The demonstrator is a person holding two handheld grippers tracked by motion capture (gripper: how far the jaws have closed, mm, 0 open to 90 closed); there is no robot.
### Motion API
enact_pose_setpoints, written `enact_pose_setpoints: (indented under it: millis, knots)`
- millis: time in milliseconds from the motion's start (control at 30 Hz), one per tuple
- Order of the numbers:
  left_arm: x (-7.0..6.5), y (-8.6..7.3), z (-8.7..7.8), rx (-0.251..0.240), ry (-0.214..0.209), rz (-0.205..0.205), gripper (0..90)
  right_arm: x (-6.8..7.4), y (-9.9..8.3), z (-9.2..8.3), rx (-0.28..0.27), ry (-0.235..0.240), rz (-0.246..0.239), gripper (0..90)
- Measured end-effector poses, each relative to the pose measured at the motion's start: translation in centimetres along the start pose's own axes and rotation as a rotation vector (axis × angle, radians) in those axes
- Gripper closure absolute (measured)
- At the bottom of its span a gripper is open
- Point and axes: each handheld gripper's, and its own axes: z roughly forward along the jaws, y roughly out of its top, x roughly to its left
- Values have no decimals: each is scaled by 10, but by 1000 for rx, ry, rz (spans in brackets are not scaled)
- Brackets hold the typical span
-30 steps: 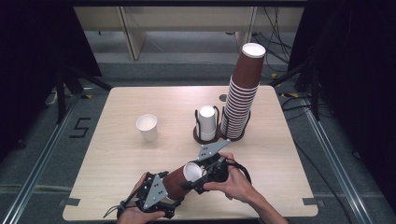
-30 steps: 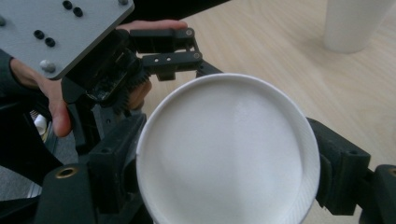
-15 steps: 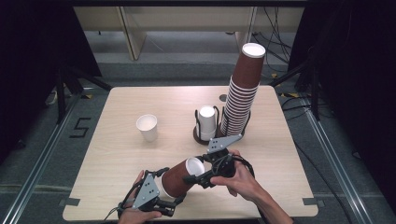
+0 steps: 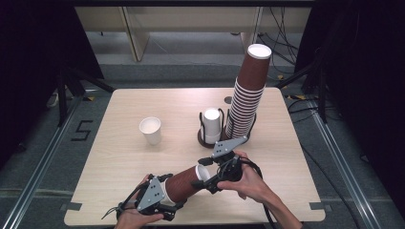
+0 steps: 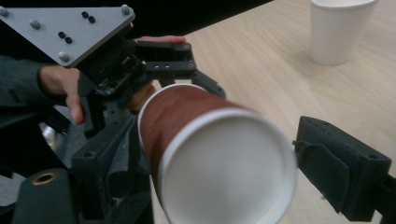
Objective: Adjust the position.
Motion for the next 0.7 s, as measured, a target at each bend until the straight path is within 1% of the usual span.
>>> enact_pose_setpoints:
  millis: [33, 67, 100, 133, 167, 200, 233, 267, 300, 333, 400, 467, 533, 567, 600, 633, 667, 700]
  knots:
    - [0, 1, 0, 13, -2, 0, 118, 1, 1, -1, 9, -14, -13, 156]
    - [-1, 2, 0, 29, -7, 2, 119, 2, 1, -2, 11, -15, -15, 156]
    - [-1, 3, 1, 44, -11, 21, 119, 3, 2, -3, 19, -24, -34, 156]
    - [-2, 5, 0, 63, -12, 25, 120, 4, 3, -4, 32, -24, -56, 156]
    - [-3, 5, 0, 73, -5, 28, 120, 5, 4, -4, 37, -28, -78, 155]
    - [-3, 7, -1, 97, -7, 48, 121, 7, 5, -5, 53, -36, -88, 156]
    - [-3, 8, -1, 112, -4, 58, 122, 9, 6, -6, 65, -47, -117, 156]
    - [-3, 9, -1, 128, -15, 68, 122, 11, 7, -6, 80, -52, -129, 157]
    - [-4, 10, -1, 143, -11, 67, 122, 12, 8, -6, 92, -59, -154, 157]
    - [-2, 12, -2, 182, -17, 98, 122, 14, 9, -6, 105, -56, -176, 158]
    - [-4, 14, -3, 215, -12, 114, 123, 18, 11, -5, 134, -59, -216, 157]
    - [-2, 16, -3, 249, -14, 149, 124, 21, 13, -3, 155, -51, -251, 161]
    - [-4, 18, -3, 263, -16, 140, 124, 24, 13, 1, 185, -49, -284, 161]
    - [-3, 19, -3, 274, -15, 150, 125, 25, 14, 3, 203, -55, -304, 159]
    - [-3, 20, -2, 271, -11, 147, 125, 26, 14, 6, 222, -53, -317, 159]
    - [-2, 22, -2, 294, -14, 163, 125, 27, 13, 8, 239, -53, -329, 160]
    - [-3, 23, -2, 306, -14, 173, 125, 28, 13, 10, 252, -52, -338, 160]
    - [-4, 23, -1, 303, -19, 167, 125, 29, 13, 12, 266, -50, -343, 160]
